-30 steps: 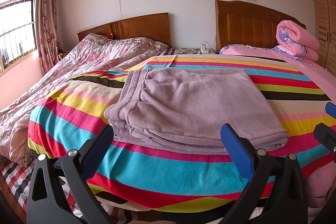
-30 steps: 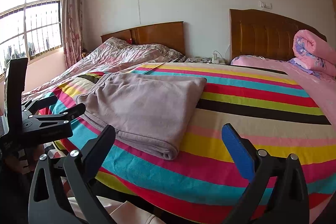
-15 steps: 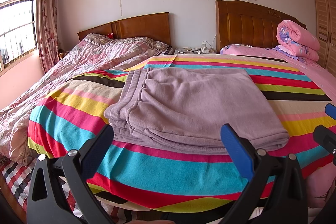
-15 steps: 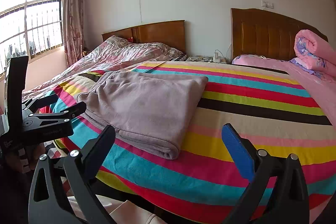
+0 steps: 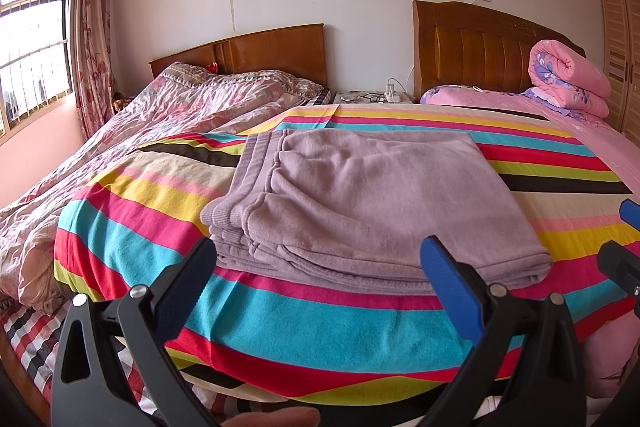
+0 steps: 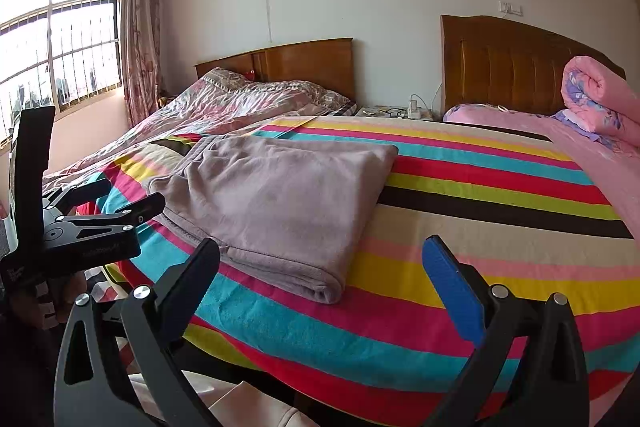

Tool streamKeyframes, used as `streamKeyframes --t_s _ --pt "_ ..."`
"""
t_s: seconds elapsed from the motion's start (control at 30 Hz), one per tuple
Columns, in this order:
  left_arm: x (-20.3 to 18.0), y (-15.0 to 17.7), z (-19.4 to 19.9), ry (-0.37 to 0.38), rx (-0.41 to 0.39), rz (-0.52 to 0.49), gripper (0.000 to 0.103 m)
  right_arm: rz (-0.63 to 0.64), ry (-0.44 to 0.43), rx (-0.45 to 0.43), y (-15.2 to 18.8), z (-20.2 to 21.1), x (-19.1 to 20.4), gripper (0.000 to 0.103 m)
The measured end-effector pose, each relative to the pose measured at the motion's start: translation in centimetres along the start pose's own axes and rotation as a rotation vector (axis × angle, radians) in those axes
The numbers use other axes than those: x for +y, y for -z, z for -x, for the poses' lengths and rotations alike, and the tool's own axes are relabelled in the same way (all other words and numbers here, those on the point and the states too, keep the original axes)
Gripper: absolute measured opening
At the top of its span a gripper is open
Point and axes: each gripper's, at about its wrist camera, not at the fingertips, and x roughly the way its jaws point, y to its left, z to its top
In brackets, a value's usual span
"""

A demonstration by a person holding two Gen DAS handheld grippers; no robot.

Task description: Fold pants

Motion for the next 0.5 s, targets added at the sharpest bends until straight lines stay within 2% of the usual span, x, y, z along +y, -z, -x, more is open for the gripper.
streamKeyframes --t_s 0.37,0.5 --pt "0.13 0.22 -0.04 0.003 0.004 0.005 0.102 -0.001 0.000 0.001 0.02 -0.01 0.09 0.098" --pt "0.09 0.32 0.28 -0.018 -0.009 0.013 0.102 -0.001 -0.004 0.002 0.16 0.03 0.07 0.098"
